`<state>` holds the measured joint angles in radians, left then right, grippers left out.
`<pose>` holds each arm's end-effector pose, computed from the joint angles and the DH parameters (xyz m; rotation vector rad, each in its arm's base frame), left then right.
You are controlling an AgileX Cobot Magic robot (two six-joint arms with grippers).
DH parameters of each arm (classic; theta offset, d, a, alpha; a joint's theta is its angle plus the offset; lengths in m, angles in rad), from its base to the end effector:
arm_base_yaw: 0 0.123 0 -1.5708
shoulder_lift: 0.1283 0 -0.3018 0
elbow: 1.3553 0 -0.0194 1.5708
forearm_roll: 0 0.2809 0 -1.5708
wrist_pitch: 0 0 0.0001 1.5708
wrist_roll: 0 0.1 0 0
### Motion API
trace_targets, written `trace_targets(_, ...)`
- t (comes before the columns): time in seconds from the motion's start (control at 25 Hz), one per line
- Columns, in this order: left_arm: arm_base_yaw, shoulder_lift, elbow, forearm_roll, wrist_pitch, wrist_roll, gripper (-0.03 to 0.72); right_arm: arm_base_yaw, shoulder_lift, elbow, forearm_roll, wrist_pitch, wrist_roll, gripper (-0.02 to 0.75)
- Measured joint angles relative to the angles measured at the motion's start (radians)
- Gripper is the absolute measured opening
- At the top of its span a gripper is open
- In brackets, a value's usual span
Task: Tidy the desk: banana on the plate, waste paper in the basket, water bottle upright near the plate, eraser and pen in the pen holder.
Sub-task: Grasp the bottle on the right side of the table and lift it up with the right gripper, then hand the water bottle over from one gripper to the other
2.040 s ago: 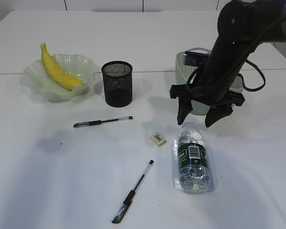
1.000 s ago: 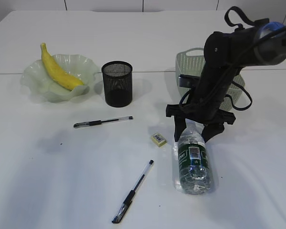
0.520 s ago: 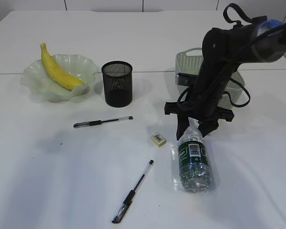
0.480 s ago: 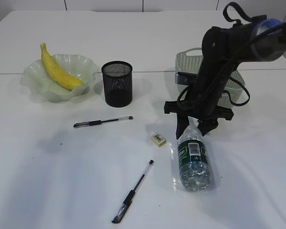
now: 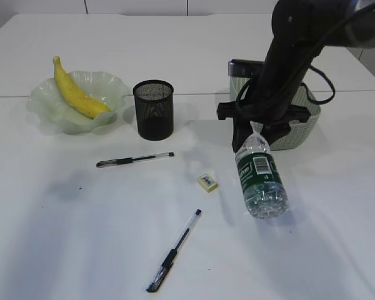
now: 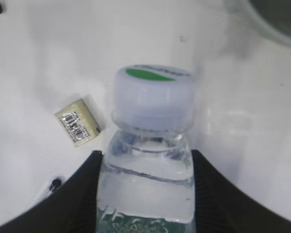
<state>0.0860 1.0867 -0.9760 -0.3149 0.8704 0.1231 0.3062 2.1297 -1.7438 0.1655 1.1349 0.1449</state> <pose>0.2400 -0.0031 0.3444 -0.0994 2.4254 -0.2903 0.4528 0.1588 0.1943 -0.1539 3.0265 0.2756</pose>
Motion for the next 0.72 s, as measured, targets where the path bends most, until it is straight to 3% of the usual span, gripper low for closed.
trace_targets(0.36,0.0,0.0,0.0,0.0,0.0,0.0,0.454,0.021,-0.197,-0.002,-0.064,0.028,-0.008,0.354)
trace_targets(0.72,0.0,0.0,0.0,-0.002,0.004,0.0,0.454,0.159,-0.396,0.069,-0.107,0.041,-0.012,0.353)
